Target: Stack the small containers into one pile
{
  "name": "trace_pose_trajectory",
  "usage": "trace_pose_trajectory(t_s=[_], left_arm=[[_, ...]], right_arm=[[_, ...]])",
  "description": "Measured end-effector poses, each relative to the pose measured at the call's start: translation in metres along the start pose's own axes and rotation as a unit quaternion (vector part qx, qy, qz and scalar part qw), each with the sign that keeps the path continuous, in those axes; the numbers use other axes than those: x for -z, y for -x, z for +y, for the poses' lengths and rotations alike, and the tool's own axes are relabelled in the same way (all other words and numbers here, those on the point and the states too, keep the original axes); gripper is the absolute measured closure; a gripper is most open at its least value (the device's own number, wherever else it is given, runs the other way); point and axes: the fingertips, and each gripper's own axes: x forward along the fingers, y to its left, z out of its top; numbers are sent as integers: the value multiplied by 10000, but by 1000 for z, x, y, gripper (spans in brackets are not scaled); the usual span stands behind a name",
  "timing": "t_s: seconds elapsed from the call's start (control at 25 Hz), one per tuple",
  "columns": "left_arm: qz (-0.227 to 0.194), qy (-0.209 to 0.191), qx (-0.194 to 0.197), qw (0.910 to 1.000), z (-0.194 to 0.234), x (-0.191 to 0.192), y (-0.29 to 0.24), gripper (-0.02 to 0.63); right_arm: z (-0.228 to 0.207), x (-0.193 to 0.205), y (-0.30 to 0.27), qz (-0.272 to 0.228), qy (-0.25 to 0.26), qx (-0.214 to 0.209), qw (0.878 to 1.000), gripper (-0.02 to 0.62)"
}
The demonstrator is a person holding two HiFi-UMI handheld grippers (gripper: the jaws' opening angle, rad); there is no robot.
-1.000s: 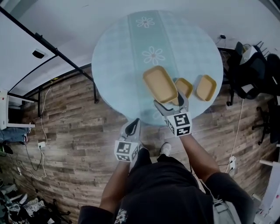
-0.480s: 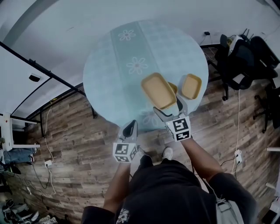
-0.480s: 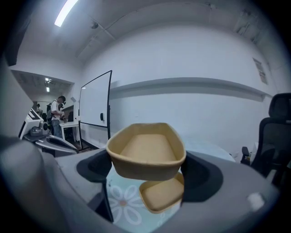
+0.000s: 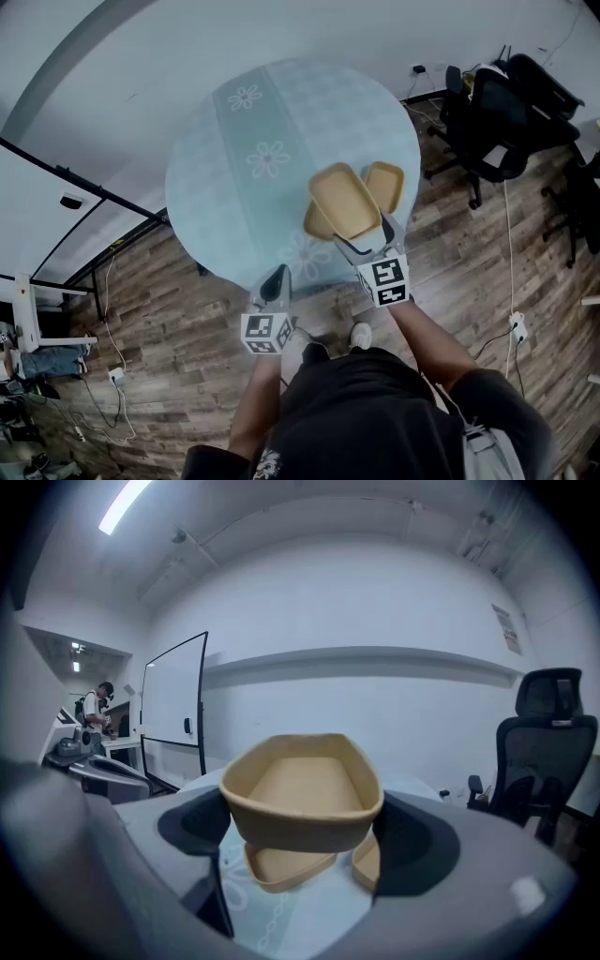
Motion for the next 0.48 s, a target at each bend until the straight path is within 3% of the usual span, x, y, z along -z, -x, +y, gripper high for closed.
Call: trace_pose_trajectory(t_s=[0.48], left_arm=[[-98, 13, -52, 9999, -23, -19, -30, 601]], right_arm=[[-54, 10, 20, 11, -60, 321, 9995, 117]])
